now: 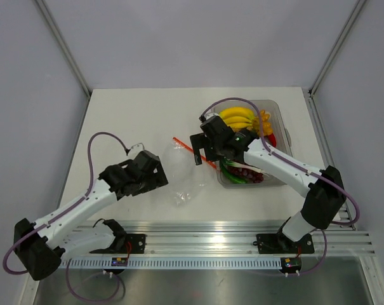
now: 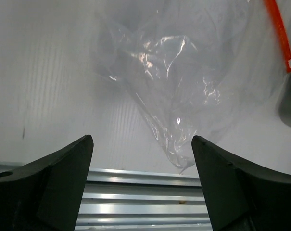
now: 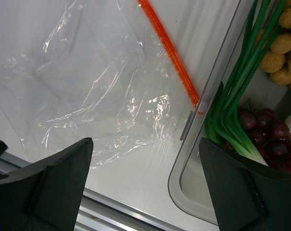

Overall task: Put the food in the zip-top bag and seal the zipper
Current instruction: Pick up the zipper food storage bag at the center of the board.

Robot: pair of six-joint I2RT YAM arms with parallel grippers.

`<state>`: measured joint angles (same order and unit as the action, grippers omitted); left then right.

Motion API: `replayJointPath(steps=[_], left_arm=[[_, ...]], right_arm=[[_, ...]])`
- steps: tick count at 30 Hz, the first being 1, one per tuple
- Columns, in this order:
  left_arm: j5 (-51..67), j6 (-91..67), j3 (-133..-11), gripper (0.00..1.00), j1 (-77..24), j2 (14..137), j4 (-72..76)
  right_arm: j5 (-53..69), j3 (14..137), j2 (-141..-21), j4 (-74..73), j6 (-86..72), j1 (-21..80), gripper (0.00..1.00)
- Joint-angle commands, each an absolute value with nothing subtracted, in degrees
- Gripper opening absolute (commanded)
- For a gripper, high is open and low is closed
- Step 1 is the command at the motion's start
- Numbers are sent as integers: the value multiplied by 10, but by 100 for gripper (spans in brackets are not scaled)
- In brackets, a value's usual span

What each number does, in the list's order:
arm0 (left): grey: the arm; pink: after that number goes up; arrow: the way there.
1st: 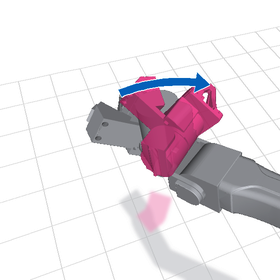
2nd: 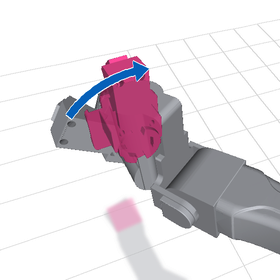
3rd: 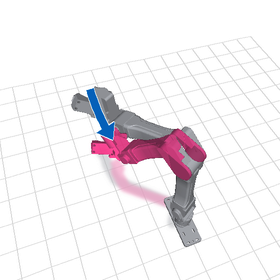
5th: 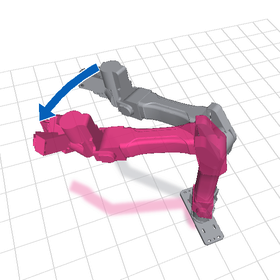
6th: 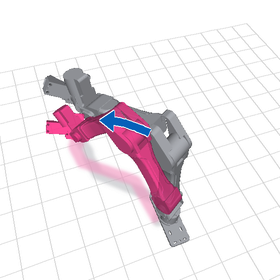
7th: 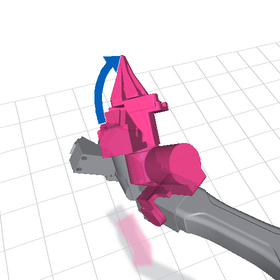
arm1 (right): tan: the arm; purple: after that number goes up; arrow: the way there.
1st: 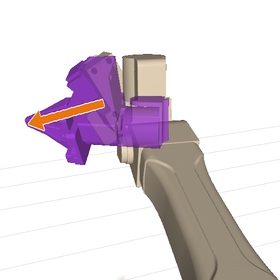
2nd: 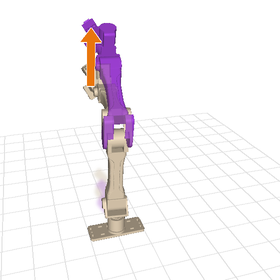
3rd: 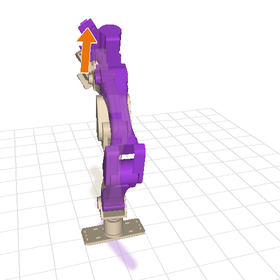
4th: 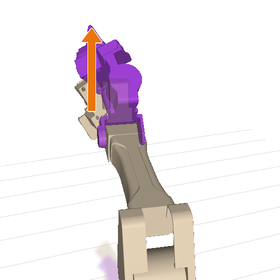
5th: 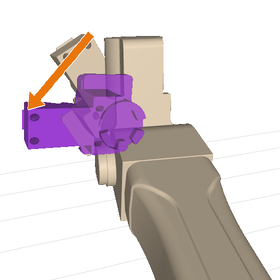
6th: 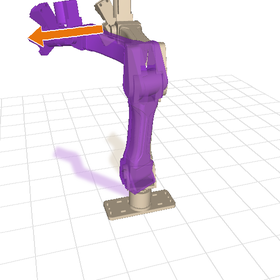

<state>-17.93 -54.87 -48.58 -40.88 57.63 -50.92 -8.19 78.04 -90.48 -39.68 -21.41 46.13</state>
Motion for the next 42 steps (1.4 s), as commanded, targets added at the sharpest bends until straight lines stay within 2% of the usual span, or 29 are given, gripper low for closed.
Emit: replayJointPath(steps=[1, 4, 6, 7, 8, 9, 11, 12, 13, 16, 20, 26, 37, 42], left_arm=[[-152, -658, -461, 88, -432, 591, -457], [-167, -659, -471, 88, -447, 635, -454], [-175, -660, -467, 80, -456, 669, -435], [-178, -649, -465, 71, -456, 680, -431], [-190, -650, -469, 45, -455, 693, -438], [-204, -649, -479, 35, -452, 702, -458], [-224, -589, -489, 23, -442, 715, -462], [-232, -571, -501, 7, -431, 712, -477], [-256, -526, -506, 0, -426, 701, -483], [-287, -445, -515, 0, -410, 649, -497], [-264, -358, -517, 0, -392, 555, -473], [-156, -311, -501, 0, -347, 455, -423], [12, -266, -533, 0, -345, 402, -377], [34, -250, -569, 0, -345, 406, -378]], right_arm=[[-129, 814, -890, -382, -224, 465, 99], [-141, 806, -874, -385, -228, 465, 99], [-144, 799, -863, -388, -230, 465, 99], [-141, 796, -860, -388, -232, 465, 99], [-138, 795, -860, -390, -232, 465, 100], [-128, 795, -859, -391, -229, 465, 99], [-96, 792, -854, -391, -224, 464, 99], [-87, 791, -853, -390, -222, 465, 99], [-77, 790, -850, -389, -220, 465, 100], [-59, 799, -853, -386, -220, 464, 100], [-4, 813, -871, -370, -237, 453, 99], [140, 754, -843, -272, -298, 392, 100], [195, 721, -822, -258, -286, 331, 99], [242, 725, -841, -260, -279, 305, 99]])
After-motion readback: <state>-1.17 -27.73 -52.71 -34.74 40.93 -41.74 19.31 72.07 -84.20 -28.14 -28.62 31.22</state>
